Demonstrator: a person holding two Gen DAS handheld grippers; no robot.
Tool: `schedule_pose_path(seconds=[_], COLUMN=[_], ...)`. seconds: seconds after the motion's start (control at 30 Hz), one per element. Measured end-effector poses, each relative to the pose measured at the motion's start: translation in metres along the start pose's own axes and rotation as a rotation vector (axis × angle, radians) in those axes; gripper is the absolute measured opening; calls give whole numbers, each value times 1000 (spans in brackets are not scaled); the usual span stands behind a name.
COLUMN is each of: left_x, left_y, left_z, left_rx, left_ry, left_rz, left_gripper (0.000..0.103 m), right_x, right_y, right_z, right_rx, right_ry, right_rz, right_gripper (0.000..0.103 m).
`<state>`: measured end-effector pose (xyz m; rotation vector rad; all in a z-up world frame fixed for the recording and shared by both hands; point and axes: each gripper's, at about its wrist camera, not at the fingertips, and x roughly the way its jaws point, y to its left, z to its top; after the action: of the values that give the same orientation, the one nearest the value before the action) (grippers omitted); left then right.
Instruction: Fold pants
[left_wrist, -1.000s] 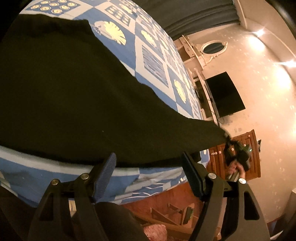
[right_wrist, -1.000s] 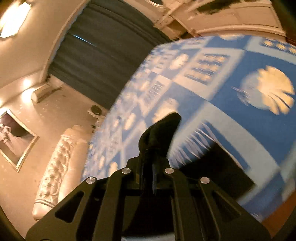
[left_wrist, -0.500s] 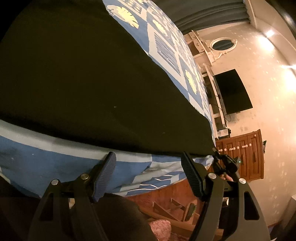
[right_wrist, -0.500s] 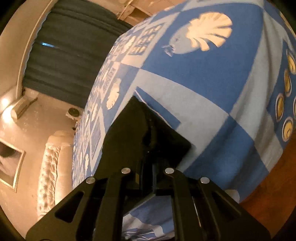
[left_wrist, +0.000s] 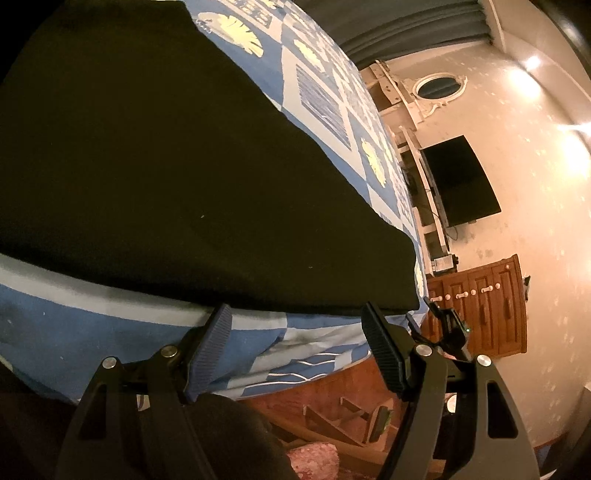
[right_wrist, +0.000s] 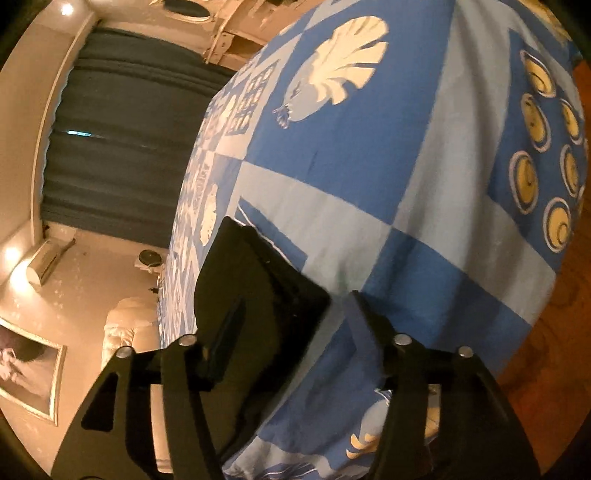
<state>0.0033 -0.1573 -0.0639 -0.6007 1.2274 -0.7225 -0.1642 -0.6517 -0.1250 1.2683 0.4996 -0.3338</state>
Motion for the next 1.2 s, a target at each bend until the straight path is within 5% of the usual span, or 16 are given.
schedule_pose_path(seconds=[0.17, 0.27, 0.47, 0.6, 0.67, 0.77, 0.87, 0.97, 1.2], left_x=[-2, -1, -2, -4, -3, -5, -13, -20, -44], left_y=[4, 5, 2, 7, 10, 10, 8, 9, 16], left_z=[-1, -1, -1, 0, 1, 2, 3, 4, 12], left_rx=[-6, -17, -10, -13, -18, -13, 25, 34, 29], left_ry=[-2, -4, -3, -9, -6, -5, -25, -41, -108], left_rz=[13, 16, 21, 12, 13, 17, 32, 33, 31], left_gripper=[72, 72, 72, 72, 72, 72, 72, 72, 72], right_x=[9, 18, -8, -1, 2, -5, -25, -33, 11], right_y=[23, 32, 55, 22, 6, 8, 33, 52, 79], right_z=[-6, -10, -10, -10, -11, -5, 2, -2, -29], right_rx=[-129, -176, -271, -212, -155, -122, -218, -256, -261], right_ry=[52, 71, -17, 42, 52, 51, -30, -69, 112], right_rz=[-50, -58, -38, -109, -72, -59, -132, -75, 20], right_gripper=[49, 11, 10, 10, 11, 21, 31, 38, 47])
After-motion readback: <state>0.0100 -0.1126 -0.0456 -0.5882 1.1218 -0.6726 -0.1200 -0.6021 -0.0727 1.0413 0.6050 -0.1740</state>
